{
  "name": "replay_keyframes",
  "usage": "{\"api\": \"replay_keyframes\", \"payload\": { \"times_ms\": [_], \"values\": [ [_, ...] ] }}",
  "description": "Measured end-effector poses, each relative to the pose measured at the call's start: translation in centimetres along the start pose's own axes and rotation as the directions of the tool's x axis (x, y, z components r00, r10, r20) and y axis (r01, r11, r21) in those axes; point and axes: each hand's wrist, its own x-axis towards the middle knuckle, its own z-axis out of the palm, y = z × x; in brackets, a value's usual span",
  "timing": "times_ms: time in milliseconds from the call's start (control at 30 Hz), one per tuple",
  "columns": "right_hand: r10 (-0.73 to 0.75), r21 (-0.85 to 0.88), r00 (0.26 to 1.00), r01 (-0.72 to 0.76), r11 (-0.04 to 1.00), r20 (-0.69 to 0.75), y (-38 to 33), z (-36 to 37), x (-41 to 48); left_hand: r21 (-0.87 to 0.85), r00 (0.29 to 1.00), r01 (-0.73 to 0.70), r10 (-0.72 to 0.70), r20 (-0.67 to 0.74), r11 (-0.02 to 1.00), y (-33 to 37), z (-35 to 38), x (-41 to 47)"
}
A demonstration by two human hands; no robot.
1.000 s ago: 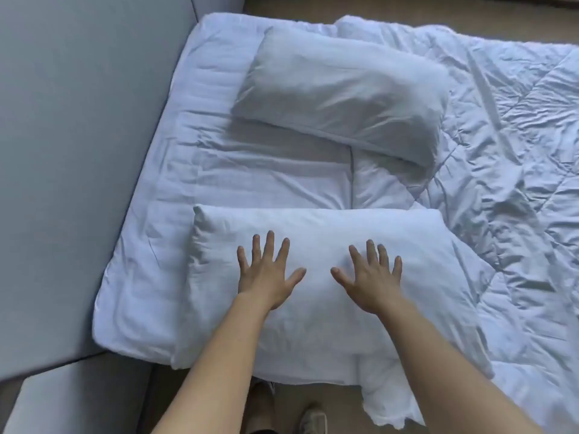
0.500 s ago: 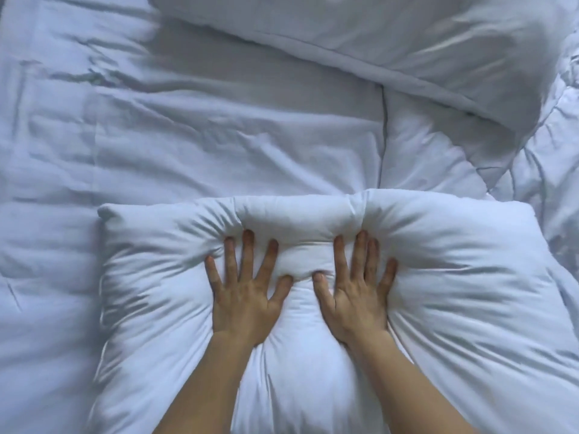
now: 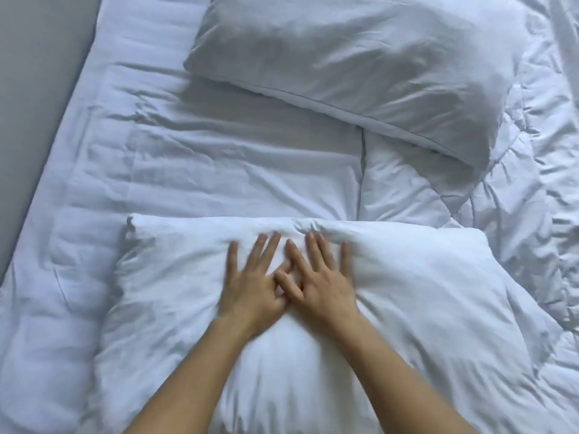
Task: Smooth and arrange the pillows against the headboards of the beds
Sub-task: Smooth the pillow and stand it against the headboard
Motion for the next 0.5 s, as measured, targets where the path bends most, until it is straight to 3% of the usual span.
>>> {"api": "replay_keyframes", "payload": {
  "times_ms": [100, 200, 267, 333, 433, 500],
  "values": [
    [0.121, -0.104, 0.991, -0.127, 0.986, -0.064, 7.8, 0.5, -1.7, 0.042, 0.965, 0.261, -0.261, -0.007, 0.964, -6.5, 0.9, -2.0],
    [0.343, -0.103, 0.938, -0.346, 0.933, -0.050, 14.8, -0.1, -3.7, 0.076, 0.864, 0.477, -0.483, 0.143, 0.876, -13.4, 0.5, -3.8],
    [0.460, -0.071, 0.888, -0.459, 0.885, -0.001, 18.1, -0.7, -4.4, 0.091, 0.789, 0.565, -0.569, 0.232, 0.820, -15.5, -0.2, -4.4],
    [0.533, -0.033, 0.843, -0.532, 0.846, 0.076, 19.5, -1.8, -4.7, 0.090, 0.763, 0.602, -0.605, 0.227, 0.793, -14.7, -1.1, -4.7],
    [0.560, 0.035, 0.829, -0.559, 0.828, -0.007, 16.3, -3.4, -4.1, -0.099, 0.858, 0.514, -0.512, 0.042, 0.852, -7.6, -2.7, -4.3],
    [0.380, 0.161, 0.912, -0.356, 0.920, -0.156, 10.0, -3.7, -4.2, -0.169, 0.950, 0.301, -0.311, -0.035, 0.939, -0.2, -3.1, -4.3]
  ]
}}
